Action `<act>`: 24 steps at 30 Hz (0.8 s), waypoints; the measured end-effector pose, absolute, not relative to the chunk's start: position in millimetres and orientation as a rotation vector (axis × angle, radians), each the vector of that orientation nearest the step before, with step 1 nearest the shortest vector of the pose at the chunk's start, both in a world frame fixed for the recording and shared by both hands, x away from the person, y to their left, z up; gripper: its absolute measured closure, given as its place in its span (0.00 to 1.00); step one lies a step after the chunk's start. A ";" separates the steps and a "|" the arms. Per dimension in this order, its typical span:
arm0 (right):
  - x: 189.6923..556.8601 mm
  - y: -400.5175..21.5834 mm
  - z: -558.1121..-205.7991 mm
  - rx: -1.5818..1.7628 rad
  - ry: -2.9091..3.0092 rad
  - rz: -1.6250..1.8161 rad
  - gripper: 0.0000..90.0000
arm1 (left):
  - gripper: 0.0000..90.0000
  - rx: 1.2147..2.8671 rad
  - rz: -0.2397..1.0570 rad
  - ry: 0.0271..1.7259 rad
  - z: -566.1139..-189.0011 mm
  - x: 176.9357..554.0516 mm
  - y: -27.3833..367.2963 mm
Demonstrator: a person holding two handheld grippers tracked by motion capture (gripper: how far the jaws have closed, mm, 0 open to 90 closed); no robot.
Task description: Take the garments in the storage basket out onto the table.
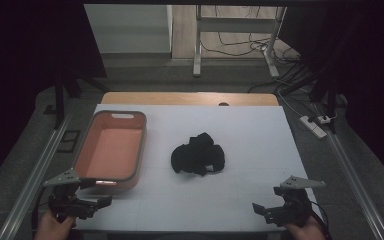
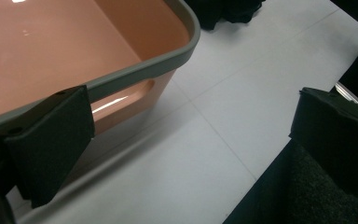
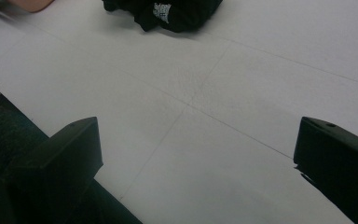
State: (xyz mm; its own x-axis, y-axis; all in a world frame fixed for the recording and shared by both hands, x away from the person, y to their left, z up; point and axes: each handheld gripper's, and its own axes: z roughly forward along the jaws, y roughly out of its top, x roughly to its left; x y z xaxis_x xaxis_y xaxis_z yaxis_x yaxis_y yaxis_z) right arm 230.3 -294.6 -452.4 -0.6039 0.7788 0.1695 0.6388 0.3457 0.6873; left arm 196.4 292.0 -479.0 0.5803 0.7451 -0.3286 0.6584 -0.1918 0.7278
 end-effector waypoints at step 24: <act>231.1 -293.9 -452.5 1.289 2.417 1.096 0.01 | 0.00 1.918 0.228 1.229 -478.7 173.5 309.5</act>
State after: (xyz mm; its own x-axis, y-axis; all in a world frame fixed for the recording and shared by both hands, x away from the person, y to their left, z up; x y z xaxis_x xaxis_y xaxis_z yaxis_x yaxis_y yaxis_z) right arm 231.1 -293.9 -452.5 -0.6036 0.7798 0.1660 0.6388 0.3485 0.6859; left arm 173.5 309.5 -478.7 0.5057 0.8209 -0.2655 0.6706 -0.1804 0.7196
